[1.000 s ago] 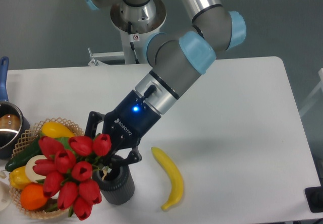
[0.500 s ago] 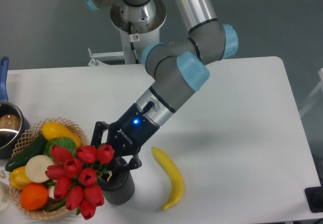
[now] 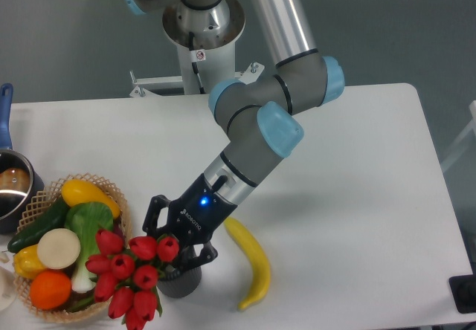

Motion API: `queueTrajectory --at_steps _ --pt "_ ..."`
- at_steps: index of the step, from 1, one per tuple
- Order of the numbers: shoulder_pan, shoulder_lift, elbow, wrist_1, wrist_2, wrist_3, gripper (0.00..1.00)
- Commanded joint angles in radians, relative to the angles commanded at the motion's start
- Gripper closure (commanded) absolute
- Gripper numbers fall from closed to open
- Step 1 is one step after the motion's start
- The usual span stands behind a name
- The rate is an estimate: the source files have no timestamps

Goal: Insert the flowers into the vase

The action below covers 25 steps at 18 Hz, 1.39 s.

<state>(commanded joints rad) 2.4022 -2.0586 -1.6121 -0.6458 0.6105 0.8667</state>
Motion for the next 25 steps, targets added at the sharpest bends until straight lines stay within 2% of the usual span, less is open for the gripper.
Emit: queueTrajectory --at_steps 3,4,10,15,20,25 --pt "0.0 0.023 -0.032 -0.002 0.0 -0.002 0.04" --pt "0.003 0.029 -0.047 -0.002 0.0 0.0 0.0" --pt "0.04 0.078 -0.127 -0.002 -0.002 0.021 0.0" --pt "0.089 0.098 -0.146 -0.003 -0.002 0.023 0.0" --pt "0.172 0.138 -0.167 -0.003 -0.002 0.04 0.0" --pt "0.31 0.15 -0.173 -0.003 0.0 0.06 0.0"
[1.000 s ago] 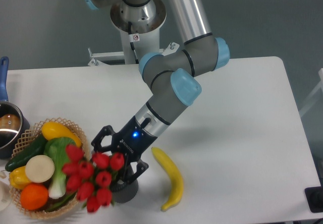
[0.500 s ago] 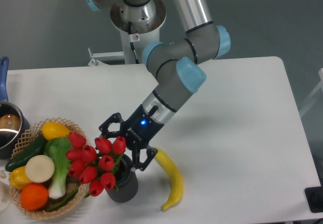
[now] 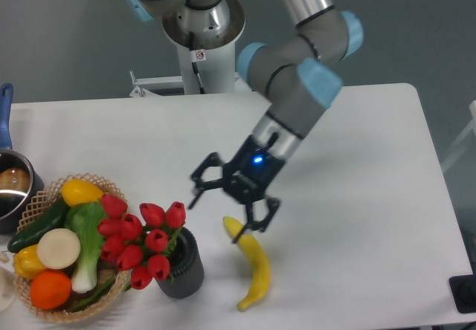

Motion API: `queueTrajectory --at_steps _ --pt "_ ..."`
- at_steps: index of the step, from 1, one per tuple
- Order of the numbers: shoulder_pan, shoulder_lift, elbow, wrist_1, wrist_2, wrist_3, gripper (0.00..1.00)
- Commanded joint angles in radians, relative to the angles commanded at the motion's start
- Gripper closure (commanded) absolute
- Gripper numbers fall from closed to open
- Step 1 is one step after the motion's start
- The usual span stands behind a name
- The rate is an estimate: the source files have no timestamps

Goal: Insert the flowers into the vase

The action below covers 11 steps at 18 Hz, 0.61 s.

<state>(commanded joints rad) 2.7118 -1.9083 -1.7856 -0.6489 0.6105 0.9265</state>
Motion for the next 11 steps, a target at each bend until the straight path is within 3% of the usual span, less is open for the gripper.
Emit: queueTrajectory --at_steps 7,9,11 --pt "0.146 -0.017 0.003 -0.002 0.021 0.135 0.0" --pt "0.155 -0.029 0.008 -0.002 0.171 0.173 0.0" --pt "0.146 -0.025 0.003 -0.002 0.402 0.198 0.0"
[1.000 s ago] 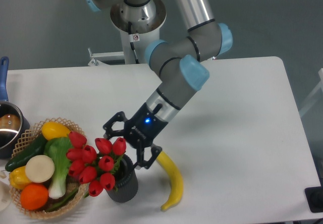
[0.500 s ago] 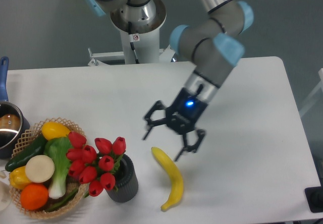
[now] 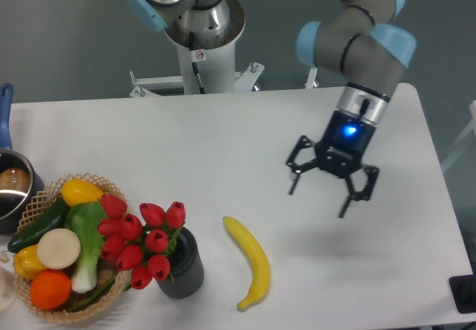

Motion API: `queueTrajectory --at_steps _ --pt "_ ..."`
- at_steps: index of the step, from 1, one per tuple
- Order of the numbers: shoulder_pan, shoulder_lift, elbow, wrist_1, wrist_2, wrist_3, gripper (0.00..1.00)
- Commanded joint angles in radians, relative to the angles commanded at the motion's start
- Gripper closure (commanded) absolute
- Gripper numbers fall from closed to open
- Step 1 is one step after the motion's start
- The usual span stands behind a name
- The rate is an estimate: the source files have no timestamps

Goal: Insert the flowers into the vase

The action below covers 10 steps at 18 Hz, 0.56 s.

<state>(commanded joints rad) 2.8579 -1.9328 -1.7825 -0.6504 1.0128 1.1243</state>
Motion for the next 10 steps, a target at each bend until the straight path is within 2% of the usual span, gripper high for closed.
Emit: queueTrajectory --at_steps 2,4,8,10 --pt "-0.024 0.002 0.009 0.0 0.185 0.008 0.0" --pt "-0.052 -0.006 0.032 -0.003 0.283 0.008 0.0" --pt "-0.104 -0.008 0.025 -0.015 0.49 0.02 0.0" --pt "-0.135 -0.011 0.028 -0.015 0.546 0.026 0.0"
